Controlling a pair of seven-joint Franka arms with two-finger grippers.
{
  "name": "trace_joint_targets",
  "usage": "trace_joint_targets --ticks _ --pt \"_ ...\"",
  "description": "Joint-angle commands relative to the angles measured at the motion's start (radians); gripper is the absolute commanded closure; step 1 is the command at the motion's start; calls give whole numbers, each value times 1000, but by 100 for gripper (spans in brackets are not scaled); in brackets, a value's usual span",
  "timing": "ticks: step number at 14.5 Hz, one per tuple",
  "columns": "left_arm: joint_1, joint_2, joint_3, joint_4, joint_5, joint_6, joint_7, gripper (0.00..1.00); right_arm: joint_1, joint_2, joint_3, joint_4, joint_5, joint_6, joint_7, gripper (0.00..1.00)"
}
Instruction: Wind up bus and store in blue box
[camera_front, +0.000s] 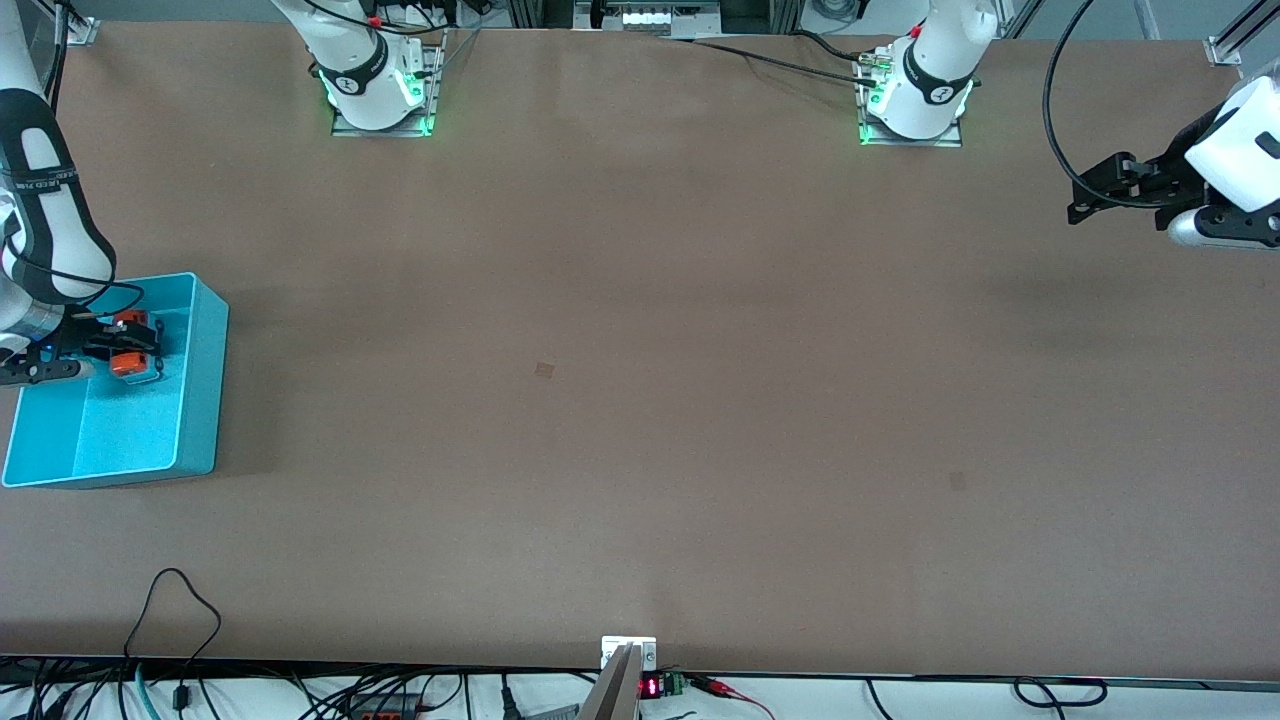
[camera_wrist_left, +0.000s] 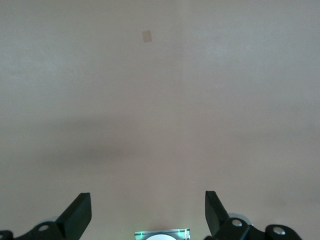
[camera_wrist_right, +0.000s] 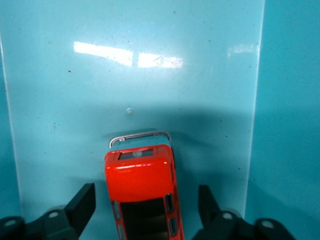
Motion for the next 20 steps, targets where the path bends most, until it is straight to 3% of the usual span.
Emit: trace_joint_targets --ticks 1,5,7,9,12,15,16,19,20 --pt "3 8 1 22 -2 -15 3 0 -16 -5 14 16 -2 0 -13 0" --pt "2 8 1 22 -2 -17 4 0 -9 -109 27 16 -1 -17 -5 0" --pt "2 8 1 22 -2 -17 4 0 -3 -188 55 16 13 -108 -4 0" --pt "2 8 1 22 -2 -17 4 0 26 -274 64 16 83 -222 40 0" --pt "2 8 1 22 -2 -17 4 0 141 -388 47 55 81 -429 232 0" --pt "2 8 1 22 -2 -17 4 0 248 -426 46 210 15 -714 413 0" --pt "2 8 1 22 -2 -17 4 0 305 -436 43 244 -20 -770 465 0" --pt "3 8 1 22 -2 -17 4 0 469 -495 -52 255 -22 -847 550 0" --pt "3 8 1 22 -2 -17 6 0 484 -506 -55 258 -18 -873 550 0"
